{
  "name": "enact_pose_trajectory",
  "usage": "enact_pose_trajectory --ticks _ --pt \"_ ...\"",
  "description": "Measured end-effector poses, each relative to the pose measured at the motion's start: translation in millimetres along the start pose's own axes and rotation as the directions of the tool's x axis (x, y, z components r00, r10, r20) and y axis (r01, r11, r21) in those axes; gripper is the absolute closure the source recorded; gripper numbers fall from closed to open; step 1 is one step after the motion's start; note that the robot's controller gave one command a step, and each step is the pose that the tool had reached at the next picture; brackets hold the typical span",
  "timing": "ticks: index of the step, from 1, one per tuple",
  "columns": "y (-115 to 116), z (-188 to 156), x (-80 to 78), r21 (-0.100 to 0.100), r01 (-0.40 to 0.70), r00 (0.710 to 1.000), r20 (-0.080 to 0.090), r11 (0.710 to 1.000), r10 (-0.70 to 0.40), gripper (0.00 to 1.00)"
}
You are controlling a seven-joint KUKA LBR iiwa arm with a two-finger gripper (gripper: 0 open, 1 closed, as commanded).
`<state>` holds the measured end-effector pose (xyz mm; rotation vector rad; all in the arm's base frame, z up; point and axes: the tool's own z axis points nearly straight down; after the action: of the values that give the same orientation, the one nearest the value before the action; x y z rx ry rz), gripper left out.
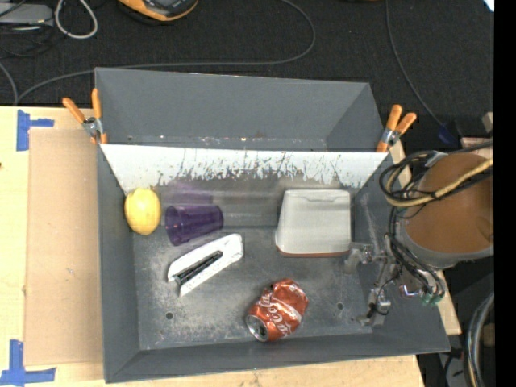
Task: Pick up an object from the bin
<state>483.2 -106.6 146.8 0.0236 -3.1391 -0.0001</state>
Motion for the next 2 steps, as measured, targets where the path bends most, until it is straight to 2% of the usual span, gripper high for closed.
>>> enact_pose_trajectory --ticks 1,2 --pt "0.0 0.4 0.0 0.000 0.000 1.000 0.001 1.000 0.000 0.00" --pt "25.4 73.2 6.9 0.000 0.006 1.000 0.011 1.000 -0.006 0.00"
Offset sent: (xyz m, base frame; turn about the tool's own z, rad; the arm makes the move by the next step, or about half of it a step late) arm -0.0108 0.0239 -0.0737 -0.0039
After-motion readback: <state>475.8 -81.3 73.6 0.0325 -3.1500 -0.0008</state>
